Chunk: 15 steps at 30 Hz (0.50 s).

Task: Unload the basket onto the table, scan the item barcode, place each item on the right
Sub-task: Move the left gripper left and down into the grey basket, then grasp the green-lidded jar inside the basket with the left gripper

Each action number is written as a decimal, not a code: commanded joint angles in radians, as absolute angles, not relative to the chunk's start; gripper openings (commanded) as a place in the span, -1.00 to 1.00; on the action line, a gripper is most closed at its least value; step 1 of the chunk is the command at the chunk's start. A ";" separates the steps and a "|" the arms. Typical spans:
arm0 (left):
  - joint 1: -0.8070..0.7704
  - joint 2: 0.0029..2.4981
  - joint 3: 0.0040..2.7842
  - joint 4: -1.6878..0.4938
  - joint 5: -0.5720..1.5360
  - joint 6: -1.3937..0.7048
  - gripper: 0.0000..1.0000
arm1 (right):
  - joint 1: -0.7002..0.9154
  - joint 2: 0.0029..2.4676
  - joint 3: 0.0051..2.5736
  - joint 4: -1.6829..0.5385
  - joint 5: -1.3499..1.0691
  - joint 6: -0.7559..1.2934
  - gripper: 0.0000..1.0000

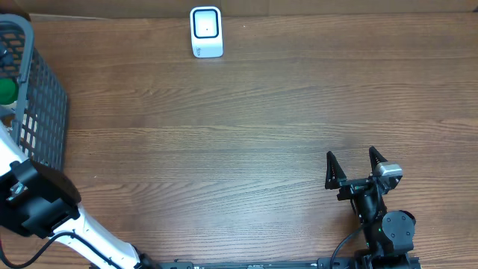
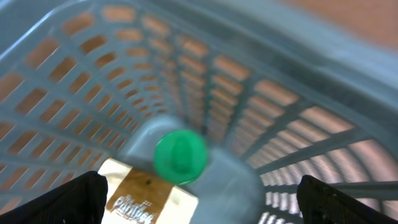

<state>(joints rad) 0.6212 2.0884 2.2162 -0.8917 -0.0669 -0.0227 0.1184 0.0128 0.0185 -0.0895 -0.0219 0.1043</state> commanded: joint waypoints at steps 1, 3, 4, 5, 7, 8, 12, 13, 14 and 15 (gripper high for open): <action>0.622 2.140 2.252 -0.913 -0.142 -0.013 1.00 | 0.117 0.004 0.008 -0.084 -0.020 0.105 1.00; 0.630 2.165 2.252 -0.920 -0.142 -0.001 1.00 | 0.117 0.004 0.008 -0.084 -0.020 0.105 1.00; 0.636 2.172 2.252 -0.916 -0.132 0.001 1.00 | 0.117 0.004 0.008 -0.083 -0.020 0.105 1.00; 0.644 2.185 2.252 -0.909 -0.121 0.006 1.00 | 0.117 0.004 0.008 -0.083 -0.020 0.105 0.99; 0.654 2.200 2.252 -0.899 -0.088 0.030 1.00 | 0.117 0.004 0.008 -0.083 -0.020 0.105 1.00; 0.658 2.211 2.252 -0.892 -0.070 0.045 1.00 | 0.117 0.004 0.008 -0.084 -0.020 0.105 1.00; 0.664 2.247 2.252 -0.884 -0.063 0.050 1.00 | 0.117 0.004 0.008 -0.084 -0.020 0.105 1.00; 0.665 2.259 2.252 -0.882 -0.070 0.051 1.00 | 0.117 0.004 0.008 -0.084 -0.020 0.105 1.00; 0.666 2.274 2.252 -0.878 -0.083 0.050 1.00 | 0.117 0.004 0.008 -0.084 -0.020 0.105 1.00; 0.668 2.287 2.252 -0.873 -0.089 0.053 1.00 | 0.117 0.004 0.008 -0.084 -0.020 0.105 1.00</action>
<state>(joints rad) 0.6659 2.2395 2.2337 -0.8864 -0.0837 0.0265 0.1184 0.0128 0.0185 -0.0902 -0.0216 0.1043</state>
